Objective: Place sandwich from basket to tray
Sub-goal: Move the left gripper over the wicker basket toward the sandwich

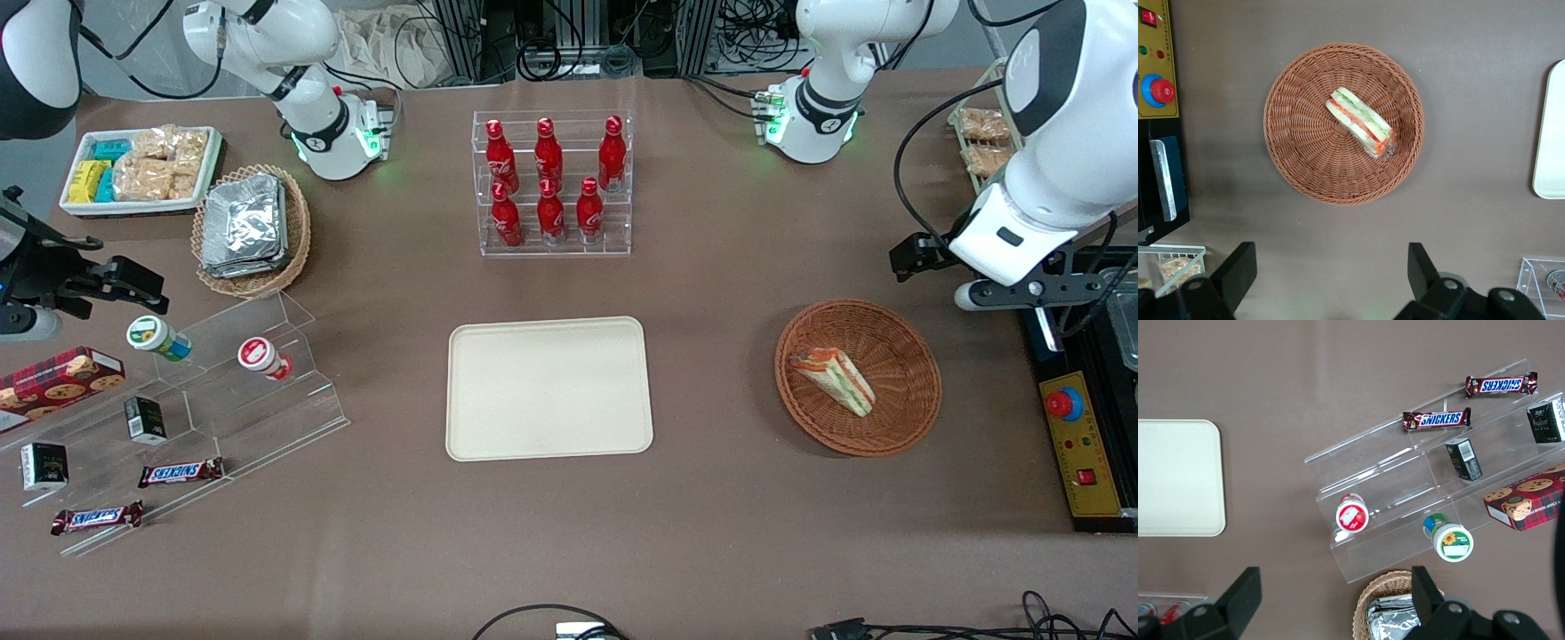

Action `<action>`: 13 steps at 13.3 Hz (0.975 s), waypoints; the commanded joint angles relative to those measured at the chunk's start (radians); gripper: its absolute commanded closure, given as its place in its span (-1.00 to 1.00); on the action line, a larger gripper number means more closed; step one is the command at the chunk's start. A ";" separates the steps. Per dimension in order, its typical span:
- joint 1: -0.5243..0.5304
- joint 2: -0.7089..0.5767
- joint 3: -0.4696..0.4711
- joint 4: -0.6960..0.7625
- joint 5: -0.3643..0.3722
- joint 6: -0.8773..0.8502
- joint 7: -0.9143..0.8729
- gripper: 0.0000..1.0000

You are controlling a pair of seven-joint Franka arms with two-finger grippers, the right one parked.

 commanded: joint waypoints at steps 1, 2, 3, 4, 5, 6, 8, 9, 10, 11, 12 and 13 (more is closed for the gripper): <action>-0.015 -0.003 0.015 -0.001 -0.011 0.002 0.000 -1.00; -0.015 0.000 0.015 0.011 -0.010 0.002 0.002 -1.00; -0.015 0.001 0.015 0.015 -0.010 0.002 0.002 -1.00; -0.015 0.001 0.015 0.014 -0.010 0.002 0.002 -1.00; -0.015 0.001 0.015 0.014 -0.010 0.002 0.002 -1.00; -0.015 0.001 0.015 0.014 -0.010 0.002 0.002 -1.00; -0.015 0.001 0.016 0.014 -0.011 -0.002 -0.003 -1.00; -0.012 0.001 0.016 0.014 -0.013 -0.002 -0.018 -1.00; -0.008 0.001 0.016 0.014 -0.021 -0.002 -0.044 -1.00; -0.006 0.000 0.021 0.014 -0.034 -0.007 -0.084 -1.00; -0.005 0.000 0.023 0.011 -0.037 -0.009 -0.130 -1.00; -0.005 0.001 0.023 0.009 -0.038 -0.009 -0.180 -1.00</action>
